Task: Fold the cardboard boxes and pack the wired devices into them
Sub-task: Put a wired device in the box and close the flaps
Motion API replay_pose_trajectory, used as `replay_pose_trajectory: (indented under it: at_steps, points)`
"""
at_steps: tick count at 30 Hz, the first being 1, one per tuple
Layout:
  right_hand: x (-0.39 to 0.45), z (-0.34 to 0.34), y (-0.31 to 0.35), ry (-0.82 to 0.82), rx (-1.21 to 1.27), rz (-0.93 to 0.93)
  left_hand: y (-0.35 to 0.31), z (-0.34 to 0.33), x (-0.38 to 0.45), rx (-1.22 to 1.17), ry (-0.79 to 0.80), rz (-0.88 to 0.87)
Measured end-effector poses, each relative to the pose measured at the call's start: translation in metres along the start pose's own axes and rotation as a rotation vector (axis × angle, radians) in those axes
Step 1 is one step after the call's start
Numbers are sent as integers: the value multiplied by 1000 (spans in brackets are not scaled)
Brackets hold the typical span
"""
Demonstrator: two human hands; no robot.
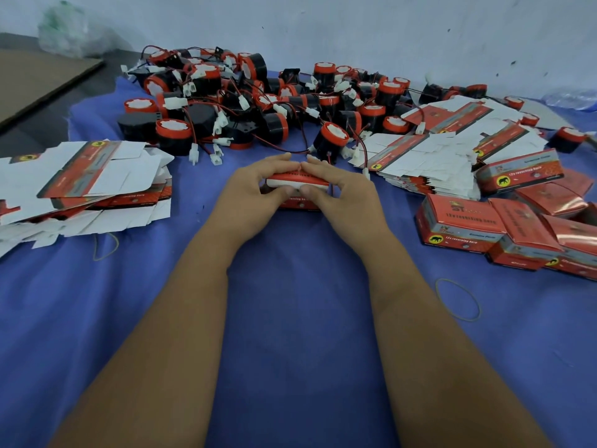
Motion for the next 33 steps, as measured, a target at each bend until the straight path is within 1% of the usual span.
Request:
replay_pose_trajectory:
  at_steps: [3,6,11,15,18,19,21,24,26,30,33]
  points:
    - [0,0,-1,-3,58,-18,5,3,1,-84,-28,35]
    - [1,1,-2,-22,105,-35,9,4,0,-240,-59,67]
    - [1,5,-6,-69,167,-66,14,17,-2,-464,-205,91]
    - [1,6,-5,-86,250,-50,17,15,-3,-538,-214,104]
    - [1,0,-7,-34,374,-84,21,15,-1,-575,-224,133]
    - [1,-1,-8,-24,391,-96,22,15,0,-584,-226,143]
    - [0,1,-8,-50,346,-95,23,14,0,-591,-223,153]
    - [-2,15,-6,-167,253,-80,19,13,0,-530,-205,130]
    - [-3,22,-4,-223,201,-61,14,13,-1,-419,-194,92]
    - [-4,22,-4,-219,180,-71,-2,10,-4,-119,-149,-19]
    - [-4,20,-7,-214,220,-89,-9,12,-5,48,-183,-74]
Point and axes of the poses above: each hand's wrist, its own x-axis towards the middle knuckle, its own z-axis out of the back of the hand, y = z × x, the point moved 10 cm from there along x, towards the middle knuckle, and after that the axes turned 12 degrees about -x, right-handed, at the moved point
